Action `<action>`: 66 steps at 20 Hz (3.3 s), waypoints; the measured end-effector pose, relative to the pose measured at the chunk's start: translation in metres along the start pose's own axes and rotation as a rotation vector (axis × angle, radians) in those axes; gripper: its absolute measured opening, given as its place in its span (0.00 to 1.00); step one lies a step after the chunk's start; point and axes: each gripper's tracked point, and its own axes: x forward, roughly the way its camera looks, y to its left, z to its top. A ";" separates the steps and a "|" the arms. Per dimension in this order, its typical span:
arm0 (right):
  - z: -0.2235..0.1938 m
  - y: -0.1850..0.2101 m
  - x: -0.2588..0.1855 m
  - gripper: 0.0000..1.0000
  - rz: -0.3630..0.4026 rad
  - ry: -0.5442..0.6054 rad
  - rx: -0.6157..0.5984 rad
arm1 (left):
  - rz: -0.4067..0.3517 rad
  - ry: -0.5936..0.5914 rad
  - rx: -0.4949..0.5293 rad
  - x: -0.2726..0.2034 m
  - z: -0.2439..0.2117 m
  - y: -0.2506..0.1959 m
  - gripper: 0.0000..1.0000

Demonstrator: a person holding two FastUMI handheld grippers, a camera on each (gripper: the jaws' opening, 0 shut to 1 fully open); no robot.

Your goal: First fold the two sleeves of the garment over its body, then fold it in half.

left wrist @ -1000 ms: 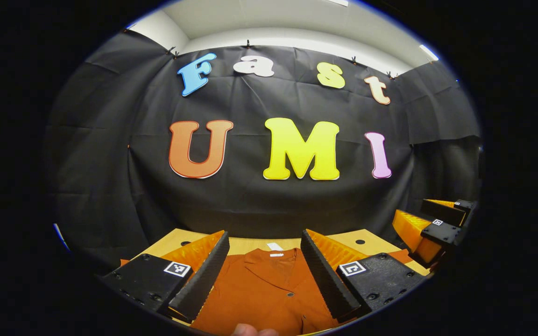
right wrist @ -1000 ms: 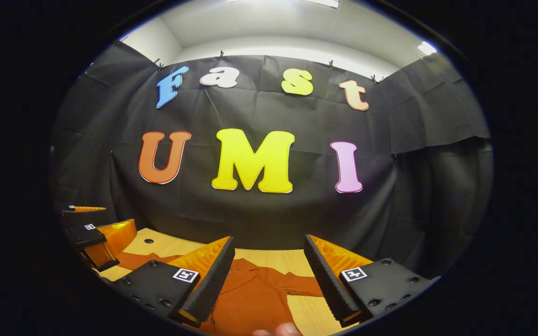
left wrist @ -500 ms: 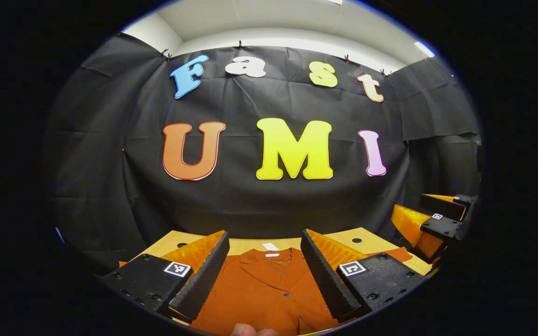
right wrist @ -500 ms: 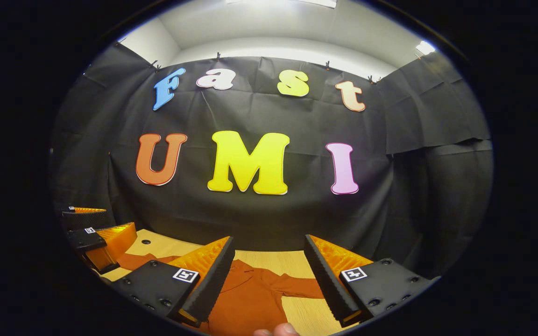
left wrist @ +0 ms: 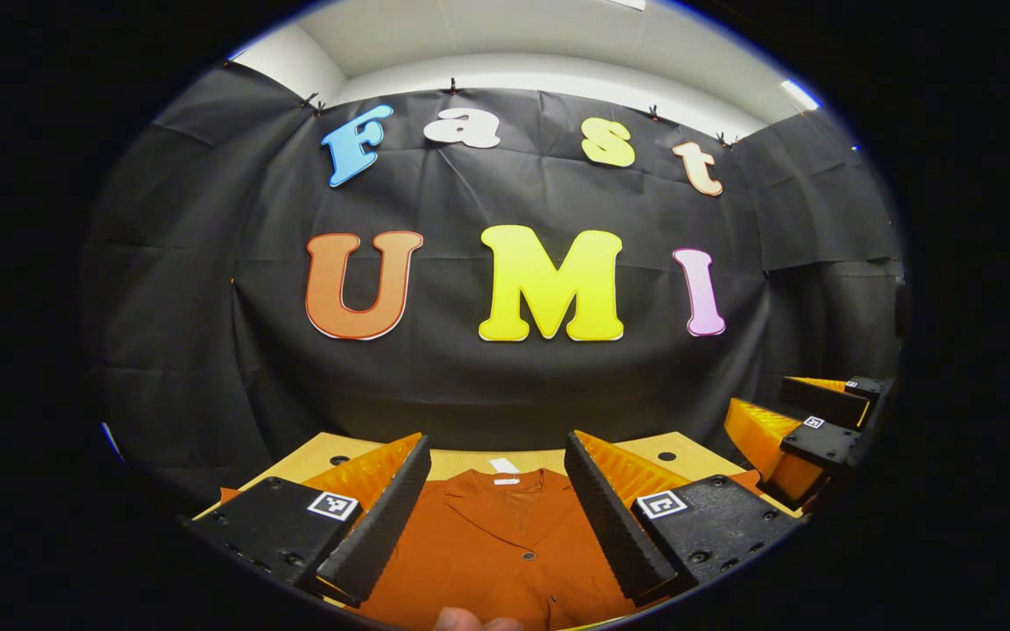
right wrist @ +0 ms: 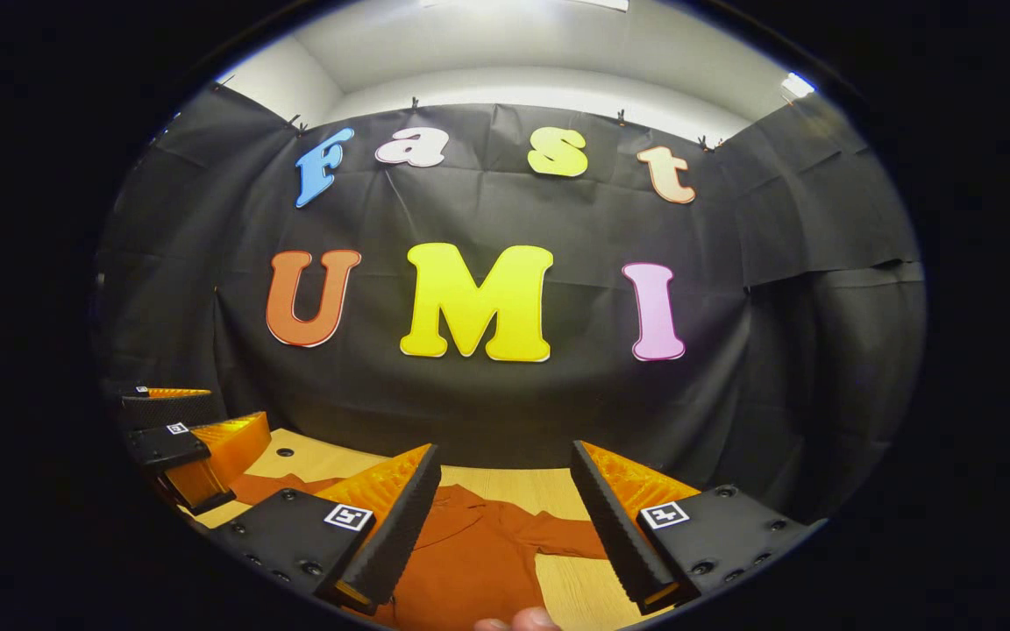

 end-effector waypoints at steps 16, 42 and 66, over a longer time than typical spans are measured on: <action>-0.055 -0.124 0.020 0.94 -0.043 0.172 -0.006 | -0.116 0.088 0.001 0.010 -0.032 -0.060 0.99; -0.375 -0.409 0.175 0.96 -0.111 0.708 0.584 | -0.083 0.385 0.143 0.060 -0.088 -0.136 1.00; -0.303 -0.378 0.172 0.00 -0.151 0.720 0.500 | -0.049 0.323 0.134 0.039 -0.077 -0.100 1.00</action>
